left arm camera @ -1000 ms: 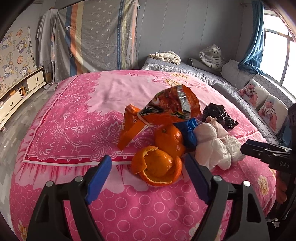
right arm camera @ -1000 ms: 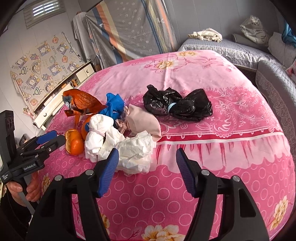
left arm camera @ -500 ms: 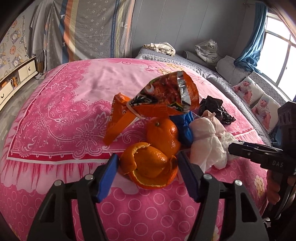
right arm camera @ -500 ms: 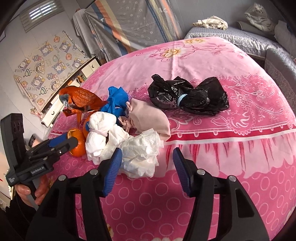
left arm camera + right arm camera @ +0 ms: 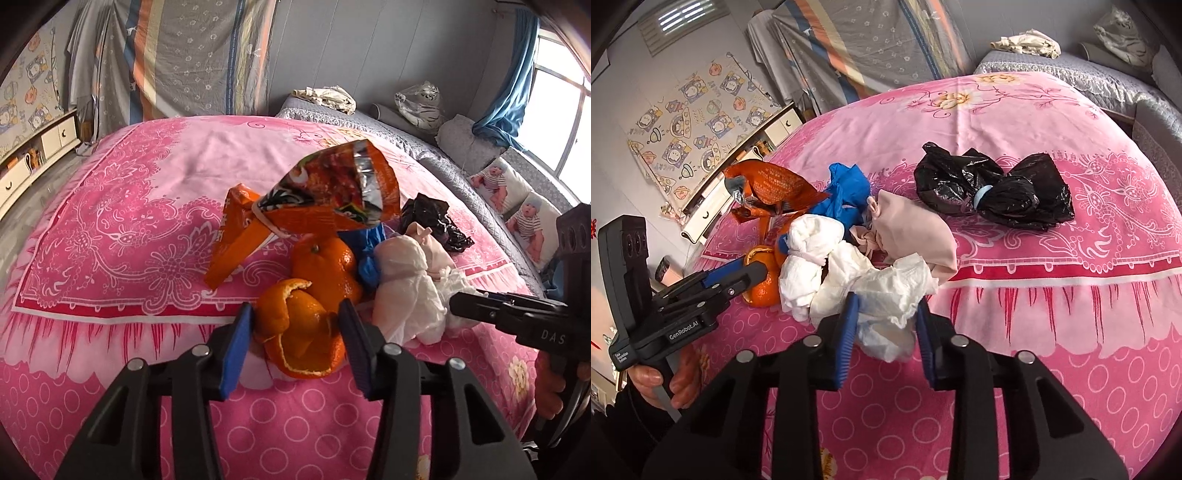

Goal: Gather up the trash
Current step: 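Close the left tool on the orange peel while the right tool grasps the tissues, then lift and carry the orange peel and tissues over the yellow bin with both tools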

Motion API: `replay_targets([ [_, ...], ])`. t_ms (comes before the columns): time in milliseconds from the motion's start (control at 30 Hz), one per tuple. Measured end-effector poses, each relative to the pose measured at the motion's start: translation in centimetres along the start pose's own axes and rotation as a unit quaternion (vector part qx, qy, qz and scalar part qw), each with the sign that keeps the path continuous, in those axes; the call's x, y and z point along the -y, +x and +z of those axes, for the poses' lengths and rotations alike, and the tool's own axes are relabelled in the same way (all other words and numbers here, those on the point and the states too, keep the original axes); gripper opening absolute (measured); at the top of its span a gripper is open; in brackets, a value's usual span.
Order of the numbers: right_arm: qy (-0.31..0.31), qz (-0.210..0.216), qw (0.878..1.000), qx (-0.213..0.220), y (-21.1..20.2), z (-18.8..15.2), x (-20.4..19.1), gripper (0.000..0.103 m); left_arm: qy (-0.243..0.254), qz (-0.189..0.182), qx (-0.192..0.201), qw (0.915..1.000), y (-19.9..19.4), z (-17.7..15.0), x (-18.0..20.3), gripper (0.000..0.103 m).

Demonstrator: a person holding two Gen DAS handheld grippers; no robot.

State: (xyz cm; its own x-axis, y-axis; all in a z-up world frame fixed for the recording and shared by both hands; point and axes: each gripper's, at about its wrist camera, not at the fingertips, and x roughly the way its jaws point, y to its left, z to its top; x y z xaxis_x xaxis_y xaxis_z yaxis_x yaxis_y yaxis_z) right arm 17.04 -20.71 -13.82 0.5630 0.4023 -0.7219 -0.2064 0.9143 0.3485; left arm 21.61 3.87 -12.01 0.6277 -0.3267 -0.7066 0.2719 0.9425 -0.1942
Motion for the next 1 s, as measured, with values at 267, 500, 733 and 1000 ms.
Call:
replay_targets([
  [267,0.004,0.004,1.000,0.013,-1.3,-0.4,0.0,0.018,-0.017,-0.001,0.003,0.9999,-0.9,-0.2,-0.8,0.040],
  [500,-0.005,0.006,0.999,0.040,-3.8,-0.4,-0.8,0.017,-0.029,-0.005,0.019,0.9994,-2.7,-0.7,-1.1,0.039],
  [733,-0.009,0.009,0.998,0.062,-6.1,-0.3,-1.5,0.017,-0.048,-0.006,0.044,0.9978,-5.1,-0.8,-1.8,0.039],
  [1000,-0.008,0.003,0.996,0.085,-8.6,-0.5,-1.8,0.017,-0.057,0.001,0.069,0.9959,-7.2,-0.4,-2.0,0.039],
])
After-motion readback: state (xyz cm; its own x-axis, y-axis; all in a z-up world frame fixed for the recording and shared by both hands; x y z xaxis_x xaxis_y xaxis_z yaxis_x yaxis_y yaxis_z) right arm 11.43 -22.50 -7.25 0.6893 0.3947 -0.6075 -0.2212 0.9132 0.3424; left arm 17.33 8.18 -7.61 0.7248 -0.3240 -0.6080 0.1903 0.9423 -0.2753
